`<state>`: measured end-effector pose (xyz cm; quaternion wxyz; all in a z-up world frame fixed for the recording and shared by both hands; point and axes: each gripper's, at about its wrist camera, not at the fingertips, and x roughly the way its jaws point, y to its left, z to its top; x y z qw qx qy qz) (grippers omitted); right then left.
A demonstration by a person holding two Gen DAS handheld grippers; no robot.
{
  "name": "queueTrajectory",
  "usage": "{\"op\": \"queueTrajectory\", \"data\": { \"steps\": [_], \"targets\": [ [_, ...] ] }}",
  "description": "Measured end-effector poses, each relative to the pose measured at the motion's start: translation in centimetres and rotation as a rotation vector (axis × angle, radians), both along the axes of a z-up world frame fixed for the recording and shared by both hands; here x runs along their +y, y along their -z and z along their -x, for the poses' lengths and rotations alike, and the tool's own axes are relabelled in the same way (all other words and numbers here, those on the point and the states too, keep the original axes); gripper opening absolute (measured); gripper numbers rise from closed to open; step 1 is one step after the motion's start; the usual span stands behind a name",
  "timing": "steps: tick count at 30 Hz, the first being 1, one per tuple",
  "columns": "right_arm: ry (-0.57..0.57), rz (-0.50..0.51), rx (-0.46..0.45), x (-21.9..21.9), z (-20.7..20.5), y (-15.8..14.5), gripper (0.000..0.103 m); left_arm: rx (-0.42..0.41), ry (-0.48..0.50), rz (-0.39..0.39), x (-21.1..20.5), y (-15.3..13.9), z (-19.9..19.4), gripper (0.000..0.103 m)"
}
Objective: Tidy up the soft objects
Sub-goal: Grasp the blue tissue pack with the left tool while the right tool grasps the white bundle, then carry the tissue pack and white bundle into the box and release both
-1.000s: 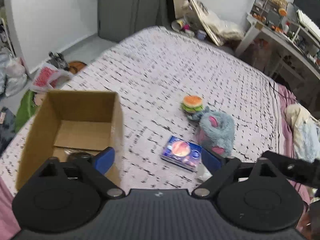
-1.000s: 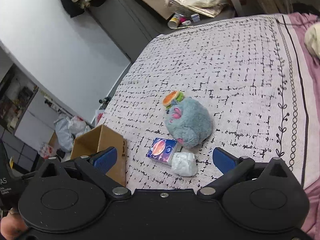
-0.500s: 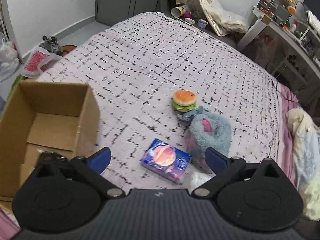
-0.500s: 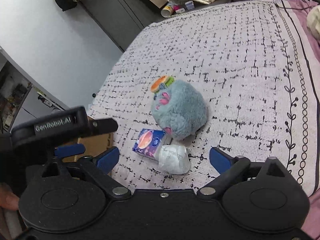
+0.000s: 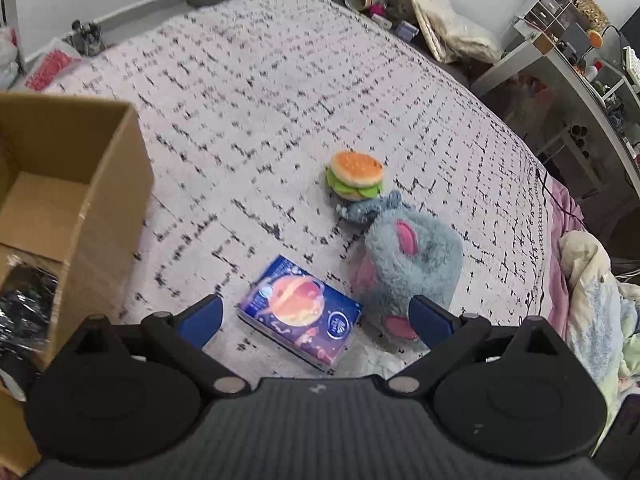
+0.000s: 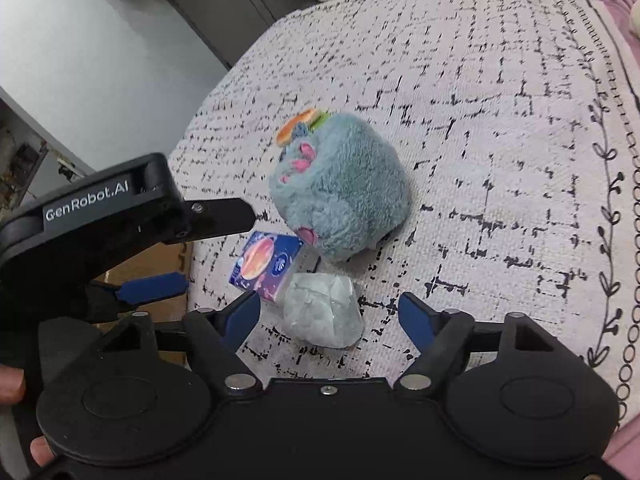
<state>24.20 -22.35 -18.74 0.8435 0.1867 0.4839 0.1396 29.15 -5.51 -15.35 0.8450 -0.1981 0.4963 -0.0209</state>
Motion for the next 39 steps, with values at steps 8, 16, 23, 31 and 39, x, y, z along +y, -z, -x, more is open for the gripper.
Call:
{"op": "queueTrajectory", "data": {
  "steps": [8,16,23,31,39],
  "targets": [
    [0.003,-0.011,0.014,-0.3,-0.5,0.6,0.043,0.076,0.007,-0.032,-0.1,2.9,-0.6,0.097],
    [0.031,0.032,-0.004,-0.9,-0.5,0.1,0.041,0.094,0.084,-0.11,-1.7,3.9,-0.8,0.098],
    [0.025,0.044,-0.006,-1.0,-0.3,0.0,0.041,0.074,0.081,-0.177,-1.7,4.7,-1.0,0.098],
    [0.028,0.054,-0.011,-1.3,-0.1,-0.2,0.041,0.019,0.084,-0.195,-1.6,5.0,-1.2,0.097],
    [0.024,0.073,-0.016,-0.8,0.1,-0.4,0.041,-0.021,0.071,-0.197,-1.3,4.7,-1.0,0.077]
  ]
}}
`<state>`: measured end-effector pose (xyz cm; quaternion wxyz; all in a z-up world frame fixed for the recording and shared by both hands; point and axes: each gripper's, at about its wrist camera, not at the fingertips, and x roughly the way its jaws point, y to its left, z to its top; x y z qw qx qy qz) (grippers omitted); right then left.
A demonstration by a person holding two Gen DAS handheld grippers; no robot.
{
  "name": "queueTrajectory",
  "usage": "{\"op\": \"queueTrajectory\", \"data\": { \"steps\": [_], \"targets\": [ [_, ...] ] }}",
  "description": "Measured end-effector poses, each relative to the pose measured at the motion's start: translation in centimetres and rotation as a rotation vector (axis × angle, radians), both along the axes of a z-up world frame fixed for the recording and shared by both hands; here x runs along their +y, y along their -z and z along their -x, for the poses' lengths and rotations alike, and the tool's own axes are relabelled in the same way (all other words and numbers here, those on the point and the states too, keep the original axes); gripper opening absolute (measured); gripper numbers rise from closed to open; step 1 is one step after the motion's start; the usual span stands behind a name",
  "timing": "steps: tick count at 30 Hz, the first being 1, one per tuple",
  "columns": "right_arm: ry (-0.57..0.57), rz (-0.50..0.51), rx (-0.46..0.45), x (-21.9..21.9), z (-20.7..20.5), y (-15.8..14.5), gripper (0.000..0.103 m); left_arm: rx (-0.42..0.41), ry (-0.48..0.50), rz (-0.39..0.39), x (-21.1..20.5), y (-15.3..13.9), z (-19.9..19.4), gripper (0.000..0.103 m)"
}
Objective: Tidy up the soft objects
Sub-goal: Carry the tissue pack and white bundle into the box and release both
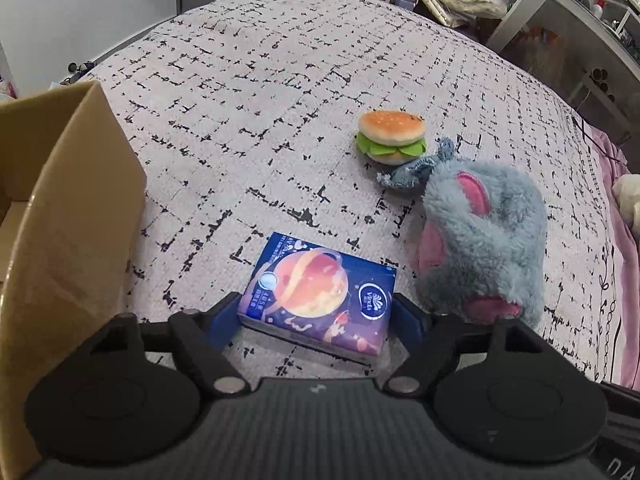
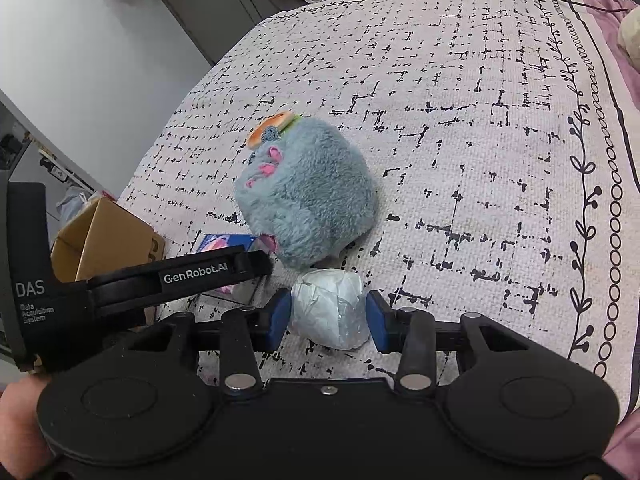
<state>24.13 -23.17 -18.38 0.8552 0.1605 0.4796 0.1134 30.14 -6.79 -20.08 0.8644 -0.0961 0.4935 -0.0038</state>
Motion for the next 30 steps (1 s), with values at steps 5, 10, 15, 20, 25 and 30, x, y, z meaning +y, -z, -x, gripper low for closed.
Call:
{"op": "queueTrajectory", "data": {
  "steps": [5,10,15,20,25,30],
  "targets": [
    [0.003,0.019,-0.007,0.1,0.4,-0.4,0.04,0.003,-0.019,0.039,0.5,-0.5,0.3,0.076],
    [-0.004,0.023,-0.033,0.4,1.2,-1.3,0.04,-0.024,-0.017,0.054,0.4,-2.1,1.2,0.076],
    [-0.015,0.03,-0.075,0.7,2.0,-2.4,0.04,-0.056,-0.012,0.055,0.6,-4.2,2.7,0.076],
    [-0.021,0.034,-0.125,0.8,2.9,-3.6,0.04,-0.086,-0.007,0.073,1.3,-6.1,4.4,0.076],
    [-0.019,0.041,-0.17,0.9,3.7,-4.9,0.04,-0.125,-0.009,0.08,2.1,-8.0,5.7,0.076],
    [-0.025,0.076,-0.22,1.3,4.7,-6.1,0.04,-0.156,-0.017,0.061,3.1,-9.8,6.9,0.076]
  ]
}}
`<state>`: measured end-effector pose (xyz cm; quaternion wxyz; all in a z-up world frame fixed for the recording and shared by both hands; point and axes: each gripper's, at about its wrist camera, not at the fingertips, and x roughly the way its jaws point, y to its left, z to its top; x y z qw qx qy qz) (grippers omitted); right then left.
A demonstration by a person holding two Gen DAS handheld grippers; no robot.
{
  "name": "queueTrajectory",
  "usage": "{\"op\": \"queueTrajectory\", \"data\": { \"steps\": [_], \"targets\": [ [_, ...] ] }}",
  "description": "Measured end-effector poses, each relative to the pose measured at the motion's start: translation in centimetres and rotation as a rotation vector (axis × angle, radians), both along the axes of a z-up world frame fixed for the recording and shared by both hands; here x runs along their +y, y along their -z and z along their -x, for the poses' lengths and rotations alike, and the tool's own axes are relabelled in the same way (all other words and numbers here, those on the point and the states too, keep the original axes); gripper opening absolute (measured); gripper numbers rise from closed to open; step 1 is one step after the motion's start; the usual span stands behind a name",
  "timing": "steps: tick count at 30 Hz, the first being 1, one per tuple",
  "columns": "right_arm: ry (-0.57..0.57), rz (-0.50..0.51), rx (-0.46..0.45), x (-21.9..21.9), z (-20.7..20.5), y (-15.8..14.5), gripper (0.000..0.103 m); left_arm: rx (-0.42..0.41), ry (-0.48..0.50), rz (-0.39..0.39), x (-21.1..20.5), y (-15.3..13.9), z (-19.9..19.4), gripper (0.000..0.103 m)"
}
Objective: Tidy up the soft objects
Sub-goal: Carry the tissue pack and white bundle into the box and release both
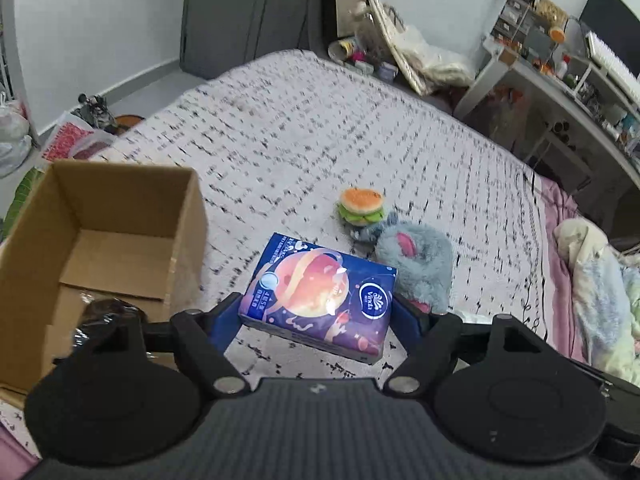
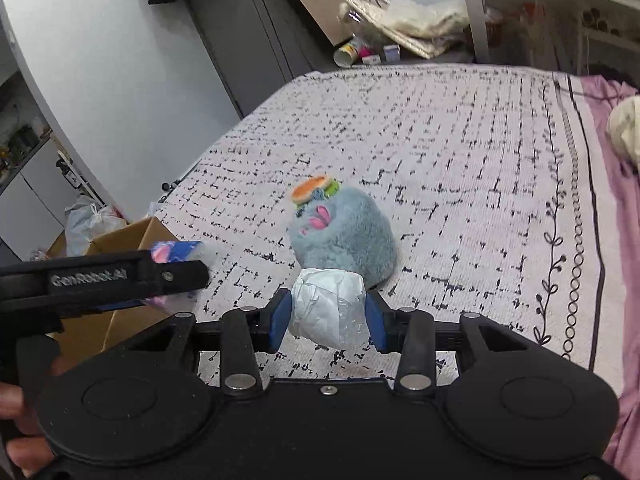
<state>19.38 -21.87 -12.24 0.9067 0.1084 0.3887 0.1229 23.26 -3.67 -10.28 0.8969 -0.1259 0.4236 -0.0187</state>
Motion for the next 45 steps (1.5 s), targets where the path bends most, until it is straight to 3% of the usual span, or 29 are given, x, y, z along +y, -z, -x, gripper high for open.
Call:
{"op": "queueTrajectory", "data": {
  "steps": [13,22,35,45],
  "targets": [
    [-0.029,-0.068,0.002,1.5,1.4,-2.2,0.04,-0.051,-0.017,-0.043,3.0,-2.9,2.3,0.076],
    [-0.045,-0.062,-0.031,4.0,1.6,-3.4,0.04,-0.052,-0.045,-0.005,6.4,-3.5,3.0,0.076],
    [-0.094,-0.087,-0.04,8.6,1.0,-4.1,0.04,-0.054,-0.14,0.045,11.6,-3.1,2.7,0.077],
    [-0.172,-0.106,-0.033,13.0,-0.3,-4.4,0.04,0.0,-0.236,0.108,15.9,-1.2,1.5,0.077]
  ]
}}
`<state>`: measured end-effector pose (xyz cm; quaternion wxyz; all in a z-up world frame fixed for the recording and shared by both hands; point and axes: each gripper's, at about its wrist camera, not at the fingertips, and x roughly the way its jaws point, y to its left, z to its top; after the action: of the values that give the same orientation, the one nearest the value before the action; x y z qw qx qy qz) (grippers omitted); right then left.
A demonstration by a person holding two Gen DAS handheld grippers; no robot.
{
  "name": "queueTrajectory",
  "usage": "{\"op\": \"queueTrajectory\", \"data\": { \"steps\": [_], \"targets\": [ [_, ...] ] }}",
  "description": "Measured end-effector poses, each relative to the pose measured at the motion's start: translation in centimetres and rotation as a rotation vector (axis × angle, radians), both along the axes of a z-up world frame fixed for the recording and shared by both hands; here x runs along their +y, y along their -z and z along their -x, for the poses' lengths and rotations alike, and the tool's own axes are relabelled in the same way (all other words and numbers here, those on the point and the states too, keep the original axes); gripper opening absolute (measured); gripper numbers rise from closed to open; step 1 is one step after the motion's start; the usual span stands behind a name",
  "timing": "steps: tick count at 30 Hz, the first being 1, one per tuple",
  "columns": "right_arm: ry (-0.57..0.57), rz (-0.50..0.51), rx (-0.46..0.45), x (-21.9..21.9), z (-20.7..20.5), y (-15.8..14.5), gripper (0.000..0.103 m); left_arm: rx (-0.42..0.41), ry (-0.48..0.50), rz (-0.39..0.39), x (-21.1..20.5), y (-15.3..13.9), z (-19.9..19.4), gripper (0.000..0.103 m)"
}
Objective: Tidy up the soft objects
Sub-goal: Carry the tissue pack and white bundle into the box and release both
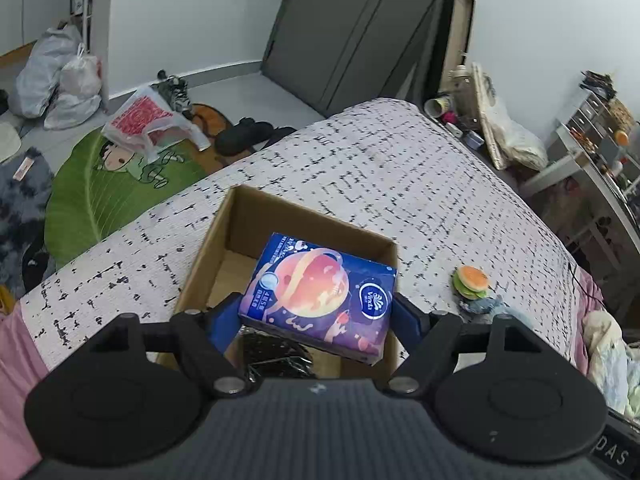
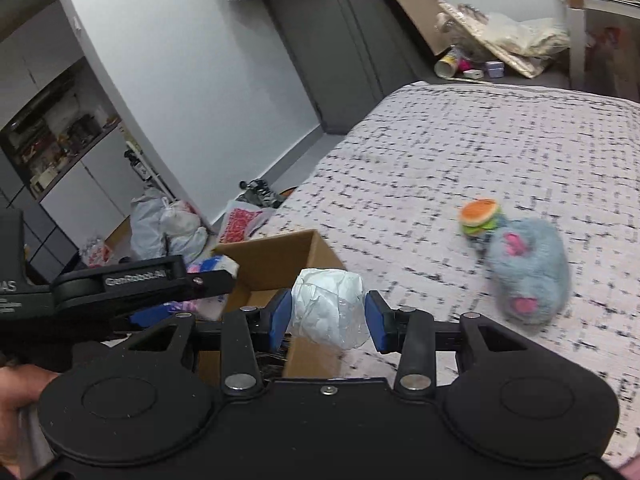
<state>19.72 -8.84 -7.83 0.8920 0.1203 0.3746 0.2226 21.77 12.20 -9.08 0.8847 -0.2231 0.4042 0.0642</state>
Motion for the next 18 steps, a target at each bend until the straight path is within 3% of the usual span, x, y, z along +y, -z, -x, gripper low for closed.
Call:
{"op": "queueTrajectory", "data": {
  "steps": [18],
  "targets": [
    [-0.064,0.001,0.037,5.1,-2.8,1.4,0.04,0.037,-0.092,0.064,3.0,1.3,-0.8,0.08]
  ]
}}
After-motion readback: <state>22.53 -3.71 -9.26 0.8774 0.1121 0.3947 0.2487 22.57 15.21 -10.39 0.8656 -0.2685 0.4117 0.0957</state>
